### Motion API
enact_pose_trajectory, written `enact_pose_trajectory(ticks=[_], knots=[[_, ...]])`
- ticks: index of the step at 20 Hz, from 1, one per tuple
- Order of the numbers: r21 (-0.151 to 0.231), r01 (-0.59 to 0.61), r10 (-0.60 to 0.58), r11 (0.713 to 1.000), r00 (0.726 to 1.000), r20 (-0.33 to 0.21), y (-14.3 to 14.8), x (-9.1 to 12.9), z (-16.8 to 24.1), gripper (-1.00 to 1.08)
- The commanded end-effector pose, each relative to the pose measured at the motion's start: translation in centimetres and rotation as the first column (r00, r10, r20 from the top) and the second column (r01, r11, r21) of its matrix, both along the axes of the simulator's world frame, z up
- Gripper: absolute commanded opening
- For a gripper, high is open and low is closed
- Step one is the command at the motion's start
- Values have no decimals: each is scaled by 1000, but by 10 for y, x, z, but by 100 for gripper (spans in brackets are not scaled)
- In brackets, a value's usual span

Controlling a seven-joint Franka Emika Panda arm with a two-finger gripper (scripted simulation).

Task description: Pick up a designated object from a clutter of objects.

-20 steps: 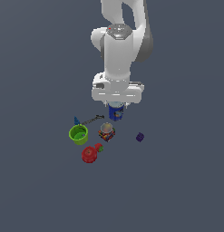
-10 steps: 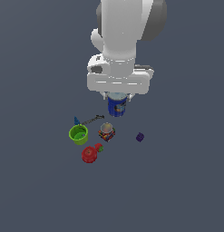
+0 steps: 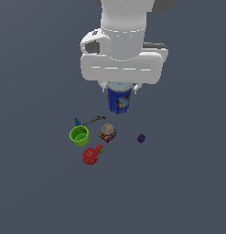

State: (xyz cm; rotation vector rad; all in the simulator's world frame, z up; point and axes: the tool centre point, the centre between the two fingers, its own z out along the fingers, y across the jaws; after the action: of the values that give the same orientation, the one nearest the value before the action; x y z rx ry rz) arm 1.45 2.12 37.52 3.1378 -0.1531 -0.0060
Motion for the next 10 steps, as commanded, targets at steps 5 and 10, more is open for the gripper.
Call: enact_pose_trajectory(ticks=[5, 10], knots=[[0, 0, 0, 1000, 1000, 4, 0, 20, 36, -100], [0, 0, 0, 1000, 1000, 4, 0, 30, 53, -100]])
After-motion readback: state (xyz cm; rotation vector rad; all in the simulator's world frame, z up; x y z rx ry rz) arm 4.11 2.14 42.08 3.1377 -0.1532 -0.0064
